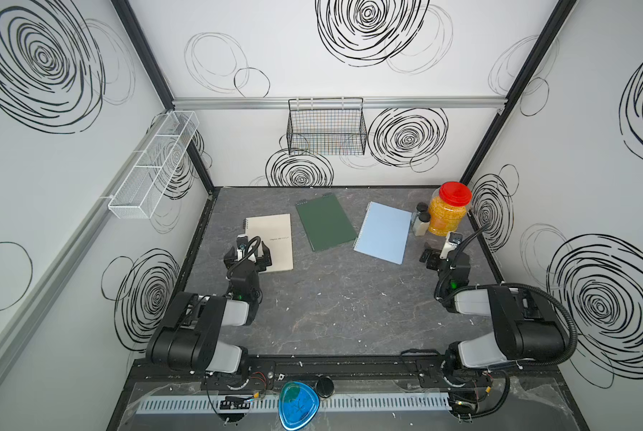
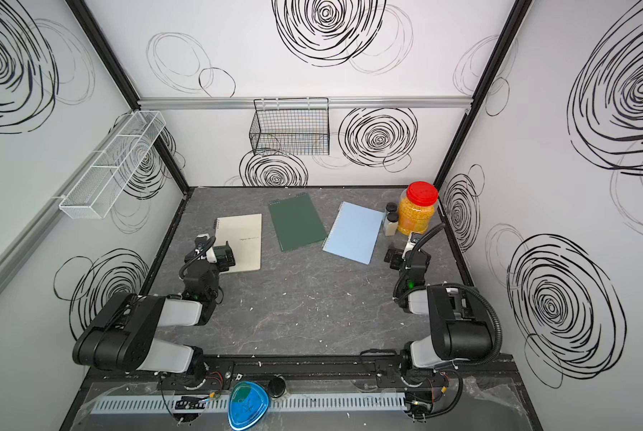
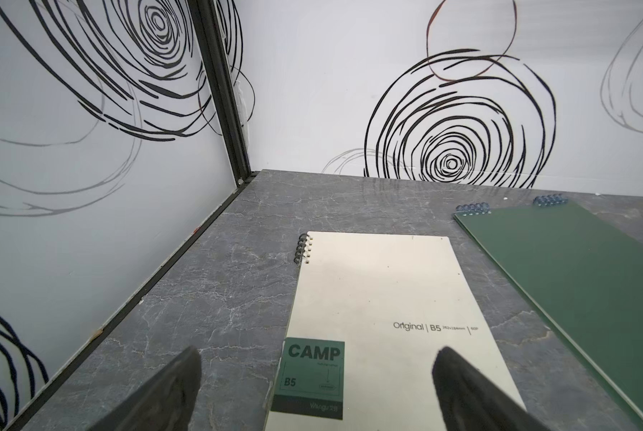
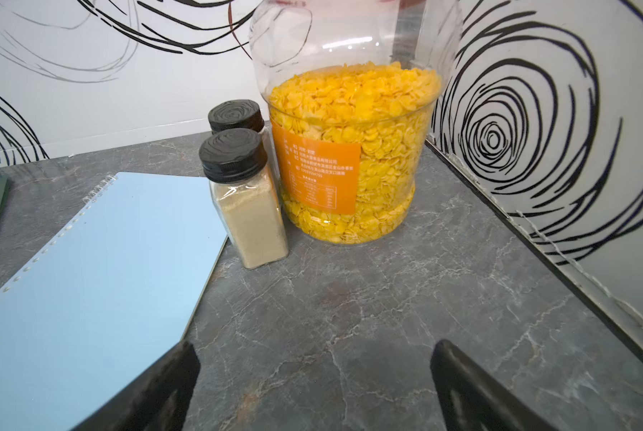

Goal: Tear off pages from different notebooks
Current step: Move the notebook to the center of the board.

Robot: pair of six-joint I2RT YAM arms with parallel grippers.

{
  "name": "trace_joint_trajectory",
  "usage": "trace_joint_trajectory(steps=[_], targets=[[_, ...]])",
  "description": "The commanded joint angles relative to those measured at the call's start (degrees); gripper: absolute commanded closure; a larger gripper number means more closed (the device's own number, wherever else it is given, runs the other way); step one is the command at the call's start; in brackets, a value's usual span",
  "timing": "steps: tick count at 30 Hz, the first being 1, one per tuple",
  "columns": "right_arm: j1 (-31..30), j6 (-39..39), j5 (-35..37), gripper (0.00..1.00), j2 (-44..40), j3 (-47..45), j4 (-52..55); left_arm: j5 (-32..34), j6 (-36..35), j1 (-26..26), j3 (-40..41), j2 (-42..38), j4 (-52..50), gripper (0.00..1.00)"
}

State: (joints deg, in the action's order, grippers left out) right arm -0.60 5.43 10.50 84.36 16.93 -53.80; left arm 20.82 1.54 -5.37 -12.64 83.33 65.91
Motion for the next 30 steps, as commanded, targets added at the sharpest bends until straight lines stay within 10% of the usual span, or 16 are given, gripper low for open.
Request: trace_joint_trajectory(steps=[1, 30], targets=[[-0.4, -0.9, 1.0, 0.00, -1.3, -0.2, -1.4, 0.2, 0.3, 0.0, -0.3, 0.1, 3.4, 0.01], [1.0, -0.5, -1.4, 0.00, -0.9, 0.7, -0.5, 0.4, 0.1, -0.2, 0.2, -0.6, 4.9, 0.01]])
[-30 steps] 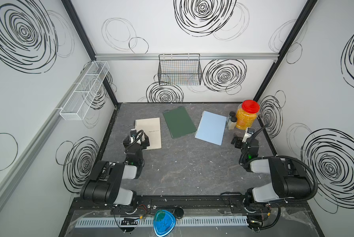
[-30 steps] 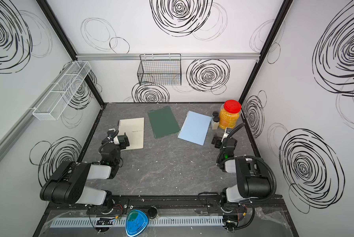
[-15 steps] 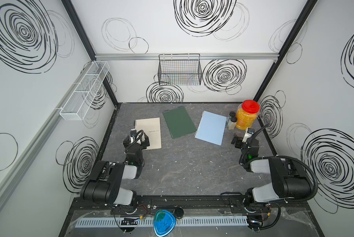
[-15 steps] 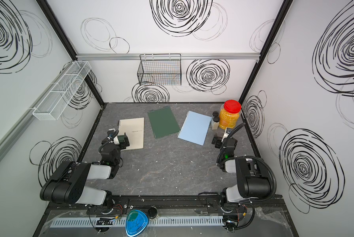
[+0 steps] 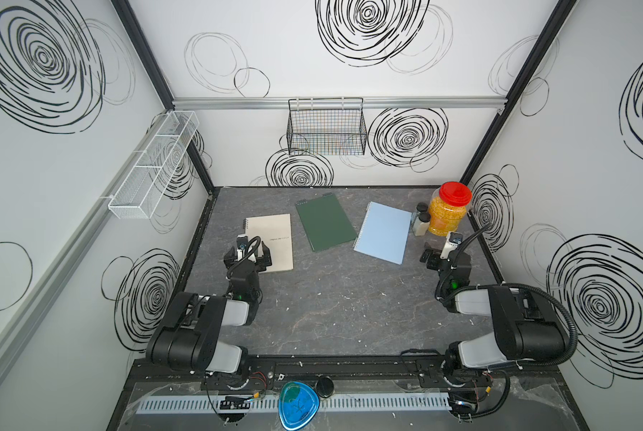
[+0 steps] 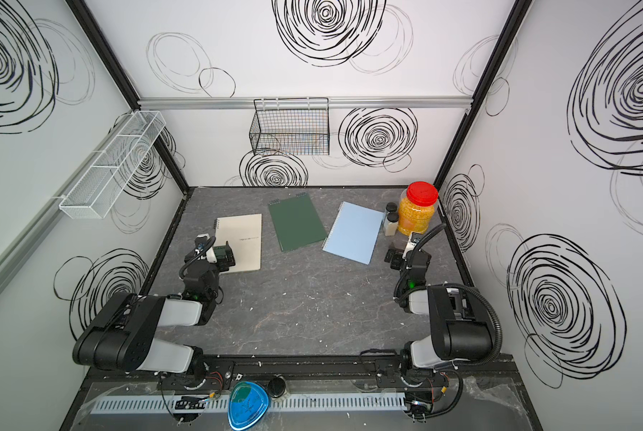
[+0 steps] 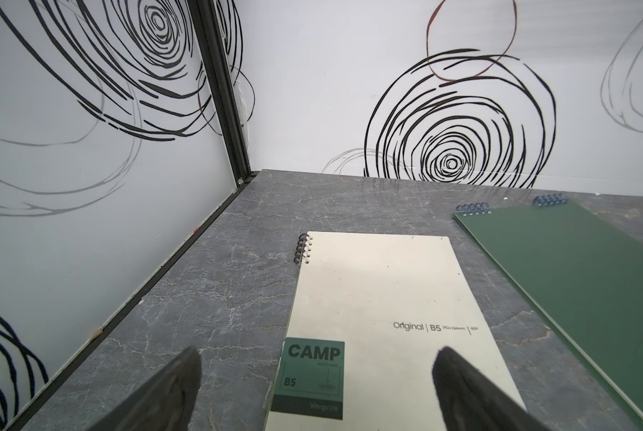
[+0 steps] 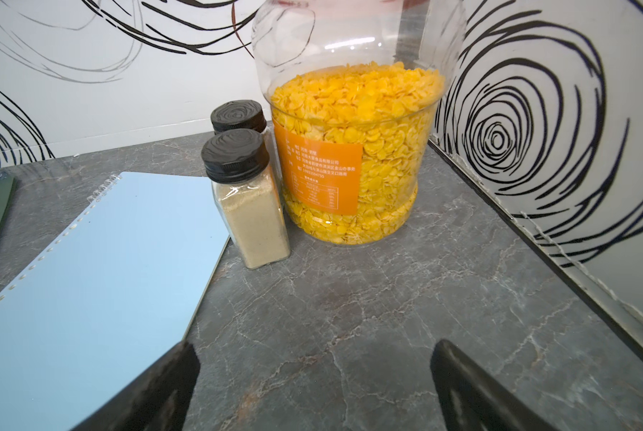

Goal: Tear off pages from different notebooks
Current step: Move the notebook to the center of the board.

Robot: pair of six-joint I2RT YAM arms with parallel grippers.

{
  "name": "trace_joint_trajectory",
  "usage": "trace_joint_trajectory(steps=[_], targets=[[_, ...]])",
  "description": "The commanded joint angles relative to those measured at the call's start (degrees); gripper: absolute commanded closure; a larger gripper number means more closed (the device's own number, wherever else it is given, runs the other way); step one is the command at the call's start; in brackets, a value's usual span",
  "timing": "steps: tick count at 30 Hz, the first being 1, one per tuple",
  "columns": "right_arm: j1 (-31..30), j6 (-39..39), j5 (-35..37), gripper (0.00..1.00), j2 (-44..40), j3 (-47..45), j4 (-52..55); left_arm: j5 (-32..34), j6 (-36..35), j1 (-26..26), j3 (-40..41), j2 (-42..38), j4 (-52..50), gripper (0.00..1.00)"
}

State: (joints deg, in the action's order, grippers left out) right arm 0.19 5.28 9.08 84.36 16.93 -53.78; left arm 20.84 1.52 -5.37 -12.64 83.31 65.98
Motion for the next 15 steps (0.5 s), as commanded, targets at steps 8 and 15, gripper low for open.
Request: trace_joint_trajectory(steps=[8, 15], targets=[[-1.0, 11.9, 15.0, 0.00, -23.0, 7.0, 29.1, 13.4, 3.4, -5.6, 0.6, -24.4, -19.2, 0.01], [0.3, 26.5, 0.7, 0.00, -37.0, 11.0, 46.4, 6.2, 25.6, -5.4, -6.0, -49.8, -53.9, 0.01]])
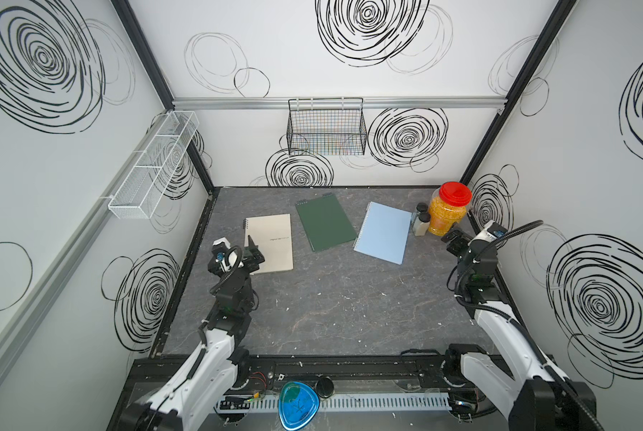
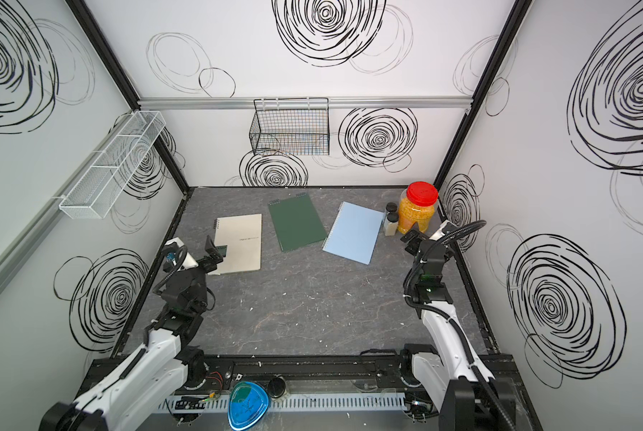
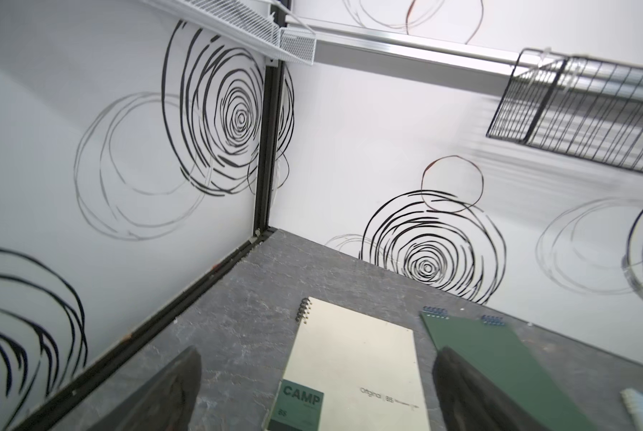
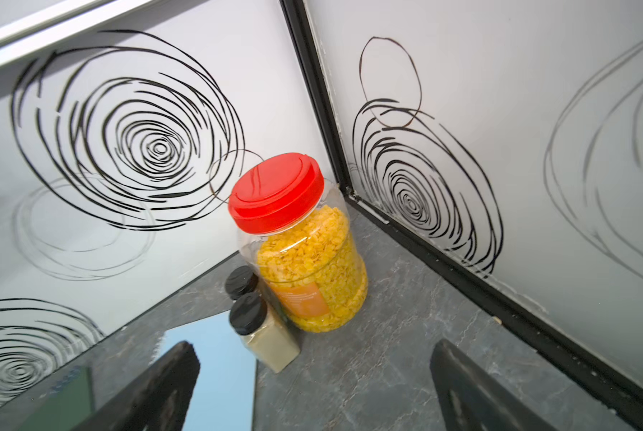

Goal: Tear off pages from different notebooks
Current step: Move the notebook to the center of the board.

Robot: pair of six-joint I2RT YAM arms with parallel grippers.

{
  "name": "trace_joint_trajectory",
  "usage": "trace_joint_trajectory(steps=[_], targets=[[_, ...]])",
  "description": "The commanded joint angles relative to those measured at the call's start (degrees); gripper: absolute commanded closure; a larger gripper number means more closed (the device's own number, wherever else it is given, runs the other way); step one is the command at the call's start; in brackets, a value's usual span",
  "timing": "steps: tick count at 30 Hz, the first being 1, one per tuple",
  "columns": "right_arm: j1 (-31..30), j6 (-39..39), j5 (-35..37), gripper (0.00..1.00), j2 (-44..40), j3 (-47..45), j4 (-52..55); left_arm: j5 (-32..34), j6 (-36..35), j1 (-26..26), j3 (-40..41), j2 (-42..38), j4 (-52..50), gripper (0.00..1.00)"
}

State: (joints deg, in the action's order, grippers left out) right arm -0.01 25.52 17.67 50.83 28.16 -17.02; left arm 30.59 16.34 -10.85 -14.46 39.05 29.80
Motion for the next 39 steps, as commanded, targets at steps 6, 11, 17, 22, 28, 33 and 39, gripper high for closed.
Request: trace_joint_trajectory(steps=[6, 11, 17, 22, 28, 33, 39], targets=[[3.0, 14.0, -20.7, 0.00, -11.0, -8.0, 1.4, -24.1, 18.3, 8.5, -5.8, -9.9, -19.4, 0.01], [2.9, 15.9, -19.5, 0.00, -7.1, -6.8, 6.4, -30.6, 22.4, 14.3, -7.6, -10.3, -24.6, 0.01], [2.1, 18.7, -23.6, 0.00, 1.6, -5.5, 5.2, -33.6, 23.3, 13.1, -9.8, -2.8, -25.4, 0.01], [1.1, 19.9, -27.4, 0.00, 11.4, -2.8, 3.4, -16.1, 17.5, -5.0, -15.9, 7.6, -25.8, 0.01], [0.0, 20.6, -28.5, 0.00, 17.4, -1.3, 2.8, -13.3, 17.4, -18.2, -24.7, 23.3, -23.3, 0.01], [0.0, 20.6, -28.9, 0.00, 20.0, -1.2, 2.3, -15.3, 17.7, -24.8, -38.8, 41.3, -27.7, 0.02], [0.1, 21.9, -30.8, 0.00, 22.7, -1.1, 2.3, -16.5, 16.1, -30.3, -61.1, 63.6, -40.0, 0.14]])
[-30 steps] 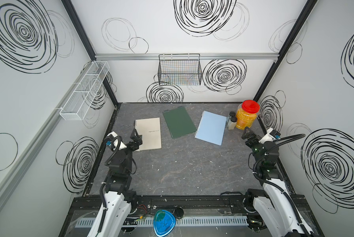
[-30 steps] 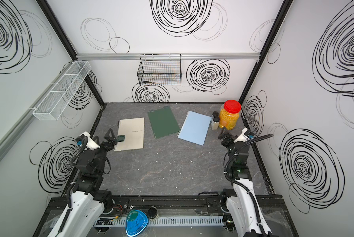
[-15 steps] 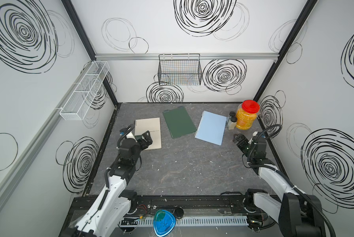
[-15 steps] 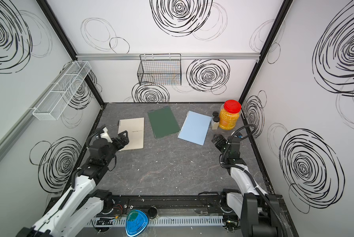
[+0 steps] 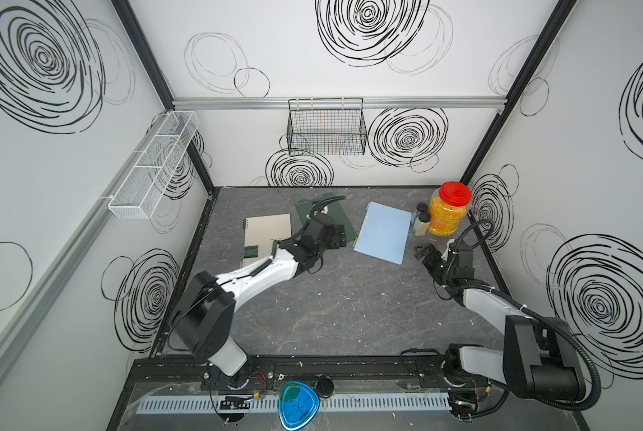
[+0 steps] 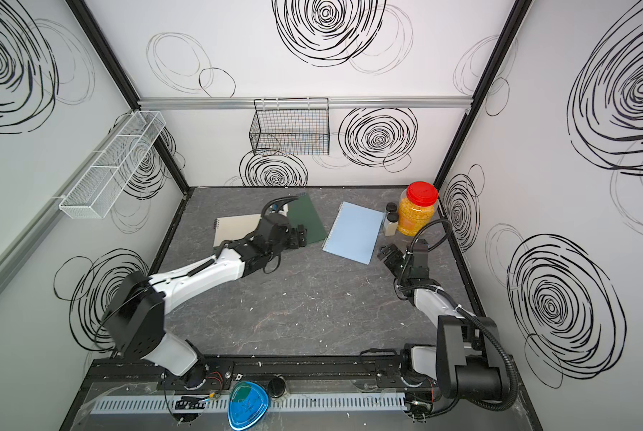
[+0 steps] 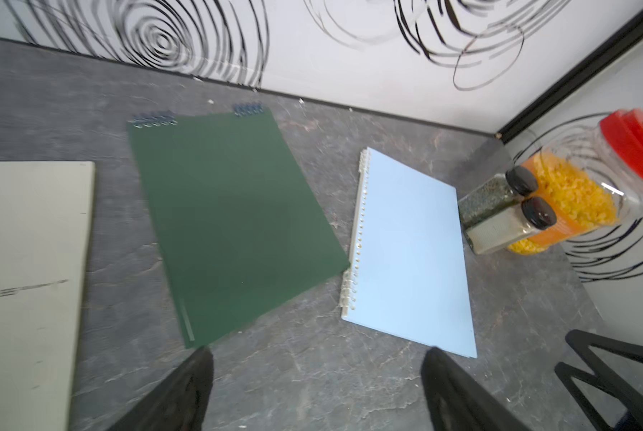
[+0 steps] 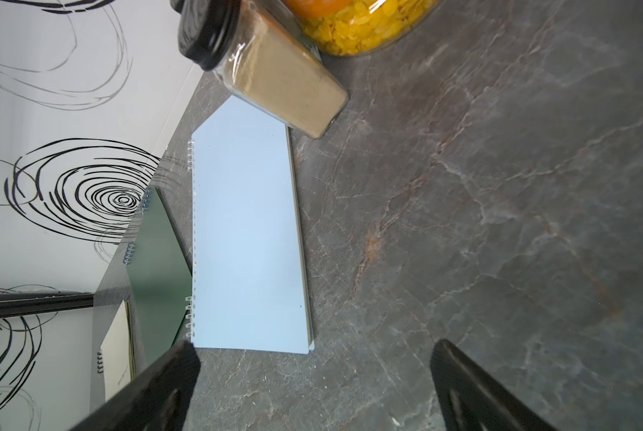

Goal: Tear off pages from different notebooks
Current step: Move the notebook to the center of the board.

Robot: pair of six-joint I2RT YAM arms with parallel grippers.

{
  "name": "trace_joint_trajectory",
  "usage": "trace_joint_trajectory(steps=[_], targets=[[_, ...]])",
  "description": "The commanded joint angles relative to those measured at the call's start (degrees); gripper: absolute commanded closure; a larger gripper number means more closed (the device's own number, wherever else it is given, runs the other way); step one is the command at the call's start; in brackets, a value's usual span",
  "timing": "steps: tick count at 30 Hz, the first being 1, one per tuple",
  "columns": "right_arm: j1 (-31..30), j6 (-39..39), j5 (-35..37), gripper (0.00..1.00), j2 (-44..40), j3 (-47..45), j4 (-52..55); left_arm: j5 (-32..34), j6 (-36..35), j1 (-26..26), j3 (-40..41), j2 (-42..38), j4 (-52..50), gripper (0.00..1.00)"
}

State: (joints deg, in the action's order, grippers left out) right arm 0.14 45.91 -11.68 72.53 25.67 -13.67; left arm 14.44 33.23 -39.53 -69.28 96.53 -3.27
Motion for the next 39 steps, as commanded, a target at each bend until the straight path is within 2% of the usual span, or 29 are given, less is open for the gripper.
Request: trace_joint_trajectory(steps=[1, 9, 17, 23, 33, 39], targets=[[-0.1, 1.9, -1.9, 0.00, 1.4, 1.5, -1.3, -0.4, -0.9, -2.1, -9.1, 8.6, -8.0, 0.14], [0.5, 2.6, -4.2, 0.00, 6.1, 2.4, -1.7, -4.4, -3.0, -3.1, -29.1, 25.4, -15.2, 0.17], [1.1, 4.2, -7.3, 0.02, 12.8, 3.7, -5.2, -8.5, -2.3, -0.9, -42.0, 35.8, -20.1, 0.19], [1.1, 4.7, -7.9, 0.03, 15.3, 4.2, -6.6, -12.7, -1.2, 0.9, -43.8, 39.4, -20.3, 0.20], [-0.5, 5.9, -9.9, 0.04, 19.7, 5.4, -9.3, -14.7, 0.2, 1.1, -43.2, 41.9, -20.2, 0.21], [-2.2, 6.4, -9.4, 0.05, 20.1, 5.8, -9.5, -18.8, 0.0, 0.7, -41.3, 42.0, -17.9, 0.22]])
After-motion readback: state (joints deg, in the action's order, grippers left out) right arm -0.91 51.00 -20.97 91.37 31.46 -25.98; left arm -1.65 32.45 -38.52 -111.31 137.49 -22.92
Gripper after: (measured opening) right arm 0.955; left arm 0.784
